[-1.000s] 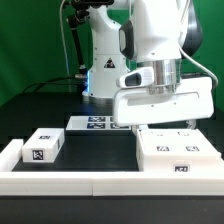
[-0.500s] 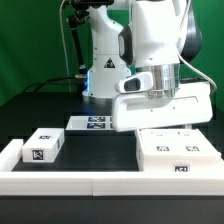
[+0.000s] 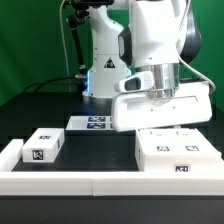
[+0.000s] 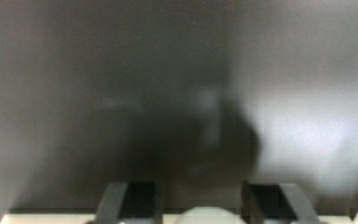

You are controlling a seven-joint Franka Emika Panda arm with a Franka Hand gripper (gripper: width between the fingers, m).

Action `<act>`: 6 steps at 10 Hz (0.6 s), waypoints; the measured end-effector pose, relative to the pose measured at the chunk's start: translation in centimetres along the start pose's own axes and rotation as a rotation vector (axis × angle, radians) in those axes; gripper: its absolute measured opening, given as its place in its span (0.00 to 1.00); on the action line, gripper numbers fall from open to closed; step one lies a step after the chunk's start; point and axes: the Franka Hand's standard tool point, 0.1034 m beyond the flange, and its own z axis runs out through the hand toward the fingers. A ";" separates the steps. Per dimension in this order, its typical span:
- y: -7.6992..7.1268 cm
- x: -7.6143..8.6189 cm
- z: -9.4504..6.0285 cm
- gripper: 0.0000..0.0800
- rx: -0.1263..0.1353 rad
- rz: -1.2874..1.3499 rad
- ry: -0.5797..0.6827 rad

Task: Assemble cabinet

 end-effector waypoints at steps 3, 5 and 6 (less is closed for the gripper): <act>0.0 0.0 0.0 0.27 0.000 -0.007 -0.002; -0.3 0.2 -1.2 0.27 -0.002 -0.050 0.003; -0.4 0.5 -2.5 0.26 -0.005 -0.056 -0.012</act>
Offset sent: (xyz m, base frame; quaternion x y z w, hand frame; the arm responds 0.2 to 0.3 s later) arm 0.0000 0.0000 0.0000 0.0000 0.0000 0.0000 1.0000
